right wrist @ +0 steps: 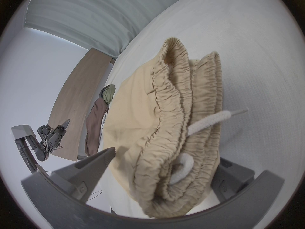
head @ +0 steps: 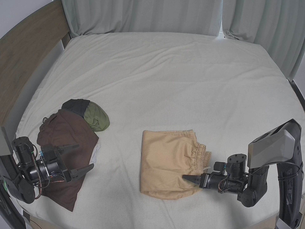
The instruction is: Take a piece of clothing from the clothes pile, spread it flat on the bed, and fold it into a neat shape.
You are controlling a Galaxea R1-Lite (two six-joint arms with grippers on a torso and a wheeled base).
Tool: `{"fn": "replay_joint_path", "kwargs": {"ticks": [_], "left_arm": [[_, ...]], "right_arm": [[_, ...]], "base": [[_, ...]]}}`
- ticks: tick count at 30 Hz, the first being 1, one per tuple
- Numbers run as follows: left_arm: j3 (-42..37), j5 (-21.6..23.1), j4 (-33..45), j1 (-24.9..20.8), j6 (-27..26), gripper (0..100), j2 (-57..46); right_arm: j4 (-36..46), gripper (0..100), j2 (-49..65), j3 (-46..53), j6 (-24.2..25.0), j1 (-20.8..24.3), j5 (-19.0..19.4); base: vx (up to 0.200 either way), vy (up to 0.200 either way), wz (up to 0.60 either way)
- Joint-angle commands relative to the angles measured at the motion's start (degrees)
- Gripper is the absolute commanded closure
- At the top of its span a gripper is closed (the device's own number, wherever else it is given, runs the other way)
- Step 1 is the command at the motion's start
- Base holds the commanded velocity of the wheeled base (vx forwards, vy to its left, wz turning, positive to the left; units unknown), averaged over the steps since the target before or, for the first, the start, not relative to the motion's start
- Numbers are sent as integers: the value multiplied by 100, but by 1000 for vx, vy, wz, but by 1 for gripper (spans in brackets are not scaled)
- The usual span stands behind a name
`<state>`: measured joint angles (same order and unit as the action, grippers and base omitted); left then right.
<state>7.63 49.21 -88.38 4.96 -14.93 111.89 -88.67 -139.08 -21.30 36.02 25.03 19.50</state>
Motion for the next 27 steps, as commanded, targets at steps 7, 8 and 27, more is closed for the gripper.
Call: {"fn": "replay_joint_path", "kwargs": {"ticks": [7, 8, 27], "left_arm": [[-25, -8, -4, -13, -1, 0, 9], [-34, 1, -4, -13, -1, 0, 0], [-51, 1, -4, -48, -1, 0, -18]], "right_arm": [[-1, 100, -14, 3, 1, 29, 1], [-1, 100, -14, 3, 1, 29, 1], [-1, 100, 725, 64, 10, 275, 9]], "base": [[0, 0, 0], [0, 0, 0], [0, 0, 0]]}}
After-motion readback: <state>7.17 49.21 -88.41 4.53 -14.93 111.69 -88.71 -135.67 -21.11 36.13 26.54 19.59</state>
